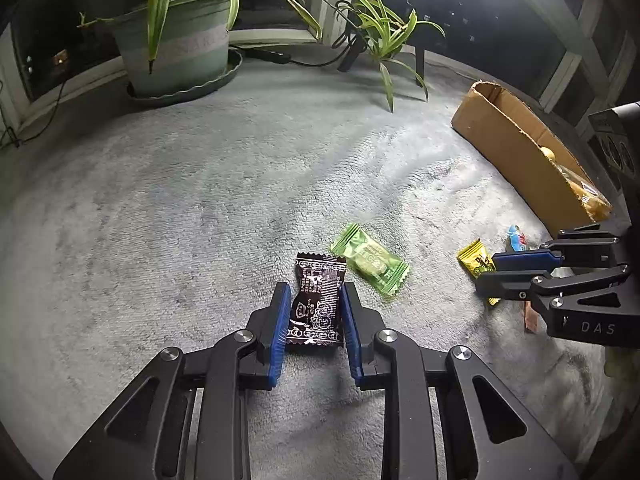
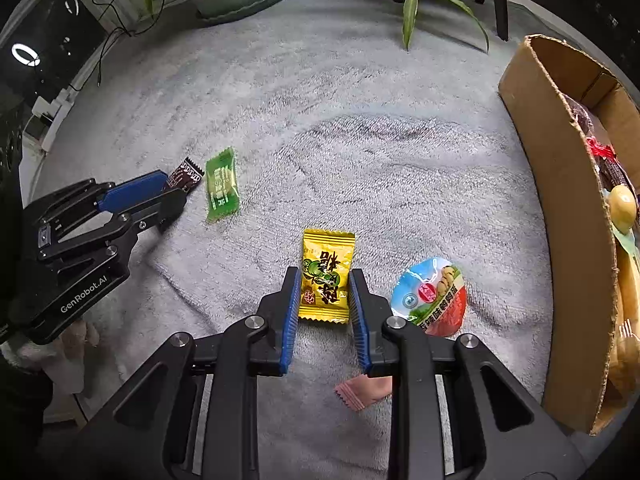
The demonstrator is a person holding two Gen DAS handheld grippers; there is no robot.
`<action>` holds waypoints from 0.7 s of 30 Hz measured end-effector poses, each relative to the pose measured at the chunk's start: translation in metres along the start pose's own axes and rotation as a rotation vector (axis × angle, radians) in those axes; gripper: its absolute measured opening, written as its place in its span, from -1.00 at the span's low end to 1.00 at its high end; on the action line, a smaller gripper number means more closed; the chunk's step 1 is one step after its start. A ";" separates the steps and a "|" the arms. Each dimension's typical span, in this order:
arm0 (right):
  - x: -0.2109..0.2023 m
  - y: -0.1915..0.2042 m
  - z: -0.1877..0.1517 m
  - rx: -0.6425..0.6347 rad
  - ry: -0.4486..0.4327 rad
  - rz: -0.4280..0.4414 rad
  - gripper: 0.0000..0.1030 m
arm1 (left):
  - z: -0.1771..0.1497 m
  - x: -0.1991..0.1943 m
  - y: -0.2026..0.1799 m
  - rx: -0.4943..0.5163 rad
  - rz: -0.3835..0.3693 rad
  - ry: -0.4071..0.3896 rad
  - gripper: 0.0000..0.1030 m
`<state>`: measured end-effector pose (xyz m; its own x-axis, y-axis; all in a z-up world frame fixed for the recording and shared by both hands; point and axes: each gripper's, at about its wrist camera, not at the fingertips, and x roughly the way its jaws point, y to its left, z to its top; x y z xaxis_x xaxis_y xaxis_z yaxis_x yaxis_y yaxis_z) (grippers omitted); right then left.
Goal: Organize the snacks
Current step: 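Grasp the yellow candy with the right tool while the left tool grasps the dark candy, then carry both candies into the box and open both tools to release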
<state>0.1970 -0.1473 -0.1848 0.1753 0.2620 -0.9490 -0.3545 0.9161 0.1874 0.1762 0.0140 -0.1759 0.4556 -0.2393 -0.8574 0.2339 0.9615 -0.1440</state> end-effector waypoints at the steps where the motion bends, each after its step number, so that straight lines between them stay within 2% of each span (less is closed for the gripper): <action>1: -0.001 0.000 0.000 0.002 -0.007 0.004 -0.52 | 0.000 -0.002 0.001 -0.005 -0.001 -0.004 -0.54; 10: -0.041 -0.010 -0.005 0.007 -0.086 0.051 -0.52 | 0.008 -0.026 -0.008 -0.024 -0.009 -0.063 -0.54; 21: -0.110 -0.067 -0.009 0.058 -0.215 0.044 -0.52 | 0.035 -0.049 -0.057 -0.008 -0.094 -0.143 -0.54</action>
<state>0.1928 -0.2400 -0.0950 0.3548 0.3556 -0.8647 -0.3141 0.9164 0.2480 0.1702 -0.0337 -0.1083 0.5498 -0.3447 -0.7609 0.2747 0.9348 -0.2250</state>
